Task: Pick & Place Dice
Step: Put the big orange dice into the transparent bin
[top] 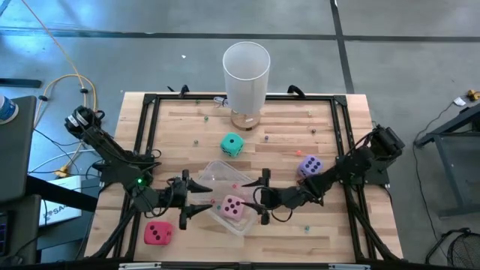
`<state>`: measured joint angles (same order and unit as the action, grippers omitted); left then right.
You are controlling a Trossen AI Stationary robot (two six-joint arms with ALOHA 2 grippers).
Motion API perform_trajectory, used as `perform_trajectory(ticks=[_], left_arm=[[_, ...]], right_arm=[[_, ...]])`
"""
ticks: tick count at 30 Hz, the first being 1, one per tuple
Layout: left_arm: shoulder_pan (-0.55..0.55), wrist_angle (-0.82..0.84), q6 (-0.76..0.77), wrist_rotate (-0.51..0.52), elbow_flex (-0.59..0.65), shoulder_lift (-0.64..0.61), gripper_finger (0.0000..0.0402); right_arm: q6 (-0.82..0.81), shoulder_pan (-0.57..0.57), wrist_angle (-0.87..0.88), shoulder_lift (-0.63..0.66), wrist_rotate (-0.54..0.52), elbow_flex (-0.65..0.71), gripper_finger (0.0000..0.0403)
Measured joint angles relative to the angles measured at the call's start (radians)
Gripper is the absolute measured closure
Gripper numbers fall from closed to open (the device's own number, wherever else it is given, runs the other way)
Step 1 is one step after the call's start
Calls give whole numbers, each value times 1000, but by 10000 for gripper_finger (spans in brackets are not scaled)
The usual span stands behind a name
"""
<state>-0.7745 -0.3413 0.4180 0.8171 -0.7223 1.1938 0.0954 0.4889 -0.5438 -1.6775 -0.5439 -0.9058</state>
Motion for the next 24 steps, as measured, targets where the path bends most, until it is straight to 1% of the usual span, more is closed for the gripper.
perform_trajectory(ticks=[3,4,6,8,10,14,17,19,21,24], left_arm=[[2,0,44,-54,-3,-10,161],[1,4,60,-85,-7,-24,161],[1,-6,69,-184,-16,-59,163],[0,-11,41,-275,-21,-81,171],[-5,-12,-17,-332,-24,-80,183],[-7,-46,-87,-314,-26,-51,205],[8,-28,-62,-309,-29,-43,217],[16,63,-4,-321,-61,-49,227],[17,246,45,-351,-132,-50,242],[16,518,82,-355,-263,-22,266]], right_arm=[[127,21,-65,13,-16,0,119],[151,29,-93,21,-22,0,115],[164,40,-132,38,-45,-1,113],[179,52,-132,61,-67,0,115],[192,54,-133,79,-68,-1,119],[196,55,-115,87,-68,-1,128],[197,53,-109,87,-87,-1,133],[199,46,-87,87,-107,-1,136],[201,39,-62,88,-140,-1,139],[221,33,-26,95,-200,0,145]])
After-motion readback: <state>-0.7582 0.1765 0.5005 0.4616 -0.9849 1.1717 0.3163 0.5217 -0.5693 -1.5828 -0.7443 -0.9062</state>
